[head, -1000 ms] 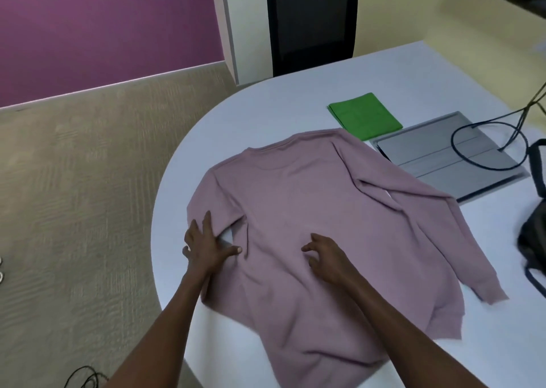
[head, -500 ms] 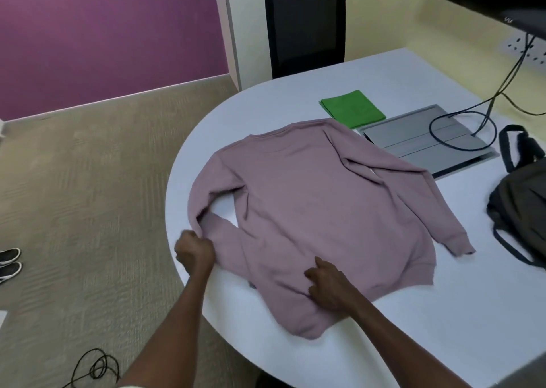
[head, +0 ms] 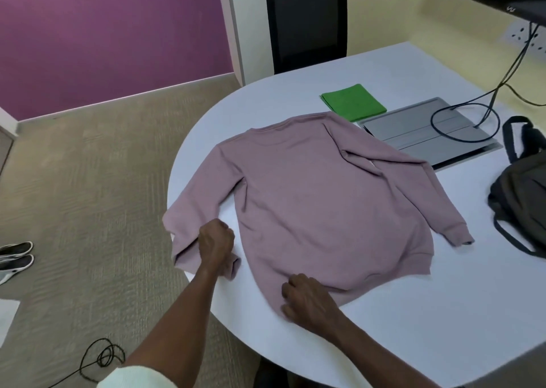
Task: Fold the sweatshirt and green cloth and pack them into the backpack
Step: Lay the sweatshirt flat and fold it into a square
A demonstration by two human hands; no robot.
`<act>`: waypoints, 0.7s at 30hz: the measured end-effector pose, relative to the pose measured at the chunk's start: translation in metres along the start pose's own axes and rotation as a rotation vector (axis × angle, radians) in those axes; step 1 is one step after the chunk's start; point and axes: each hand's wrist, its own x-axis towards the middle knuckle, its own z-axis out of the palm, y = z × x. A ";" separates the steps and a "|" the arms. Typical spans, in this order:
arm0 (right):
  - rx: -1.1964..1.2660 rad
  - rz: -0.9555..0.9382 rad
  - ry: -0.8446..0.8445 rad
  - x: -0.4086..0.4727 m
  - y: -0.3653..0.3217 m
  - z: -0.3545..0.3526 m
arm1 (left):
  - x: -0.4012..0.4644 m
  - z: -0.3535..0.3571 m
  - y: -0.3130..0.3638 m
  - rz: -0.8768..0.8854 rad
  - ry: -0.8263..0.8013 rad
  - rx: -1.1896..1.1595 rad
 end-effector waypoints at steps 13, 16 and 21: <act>0.122 0.074 0.150 0.001 -0.007 0.023 | 0.096 0.051 0.054 0.133 -0.245 0.042; 0.109 0.033 0.113 -0.007 -0.012 0.027 | 0.110 0.063 0.046 0.133 -0.291 0.120; -0.026 -0.039 0.047 -0.022 -0.012 0.035 | 0.129 0.070 0.045 0.188 -0.325 0.156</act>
